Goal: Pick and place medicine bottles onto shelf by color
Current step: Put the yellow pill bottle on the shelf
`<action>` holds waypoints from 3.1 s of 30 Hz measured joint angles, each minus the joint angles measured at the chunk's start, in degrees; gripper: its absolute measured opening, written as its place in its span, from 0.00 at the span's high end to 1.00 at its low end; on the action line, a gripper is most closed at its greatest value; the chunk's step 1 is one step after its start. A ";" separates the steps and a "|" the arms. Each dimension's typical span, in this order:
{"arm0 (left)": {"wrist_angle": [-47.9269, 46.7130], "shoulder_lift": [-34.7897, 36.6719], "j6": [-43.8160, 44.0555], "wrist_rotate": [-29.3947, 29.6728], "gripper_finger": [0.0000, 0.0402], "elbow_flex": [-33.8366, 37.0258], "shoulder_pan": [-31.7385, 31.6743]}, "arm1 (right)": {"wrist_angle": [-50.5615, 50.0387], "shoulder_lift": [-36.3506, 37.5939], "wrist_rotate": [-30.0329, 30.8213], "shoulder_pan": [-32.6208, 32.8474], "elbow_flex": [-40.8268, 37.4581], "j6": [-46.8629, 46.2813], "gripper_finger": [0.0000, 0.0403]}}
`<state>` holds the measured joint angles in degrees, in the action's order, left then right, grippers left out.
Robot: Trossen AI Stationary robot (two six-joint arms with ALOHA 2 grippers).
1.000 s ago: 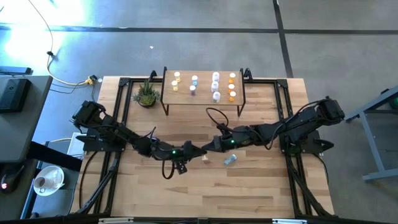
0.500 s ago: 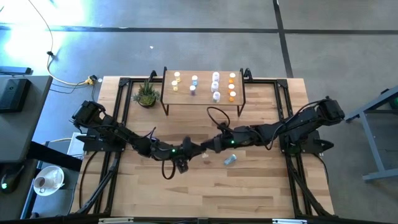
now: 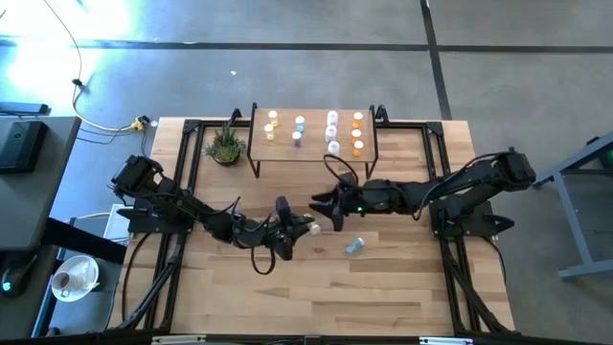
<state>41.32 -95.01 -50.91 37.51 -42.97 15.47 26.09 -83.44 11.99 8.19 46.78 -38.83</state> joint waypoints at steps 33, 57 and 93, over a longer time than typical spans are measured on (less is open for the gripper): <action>5.99 25.55 43.29 3.23 0.79 30.16 -6.92 | 9.41 -0.46 -2.52 -4.81 7.16 40.41 0.60; 9.85 30.02 42.89 -16.94 0.79 34.04 -25.87 | -14.72 -21.30 -6.80 -9.75 32.68 42.33 0.60; 15.80 29.98 44.30 -25.27 0.79 34.00 -26.68 | -15.75 -23.51 -11.09 -12.37 34.14 43.97 0.60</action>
<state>57.12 -65.04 -6.61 12.23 -8.97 -11.20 10.33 -106.96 0.90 -4.18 80.93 5.14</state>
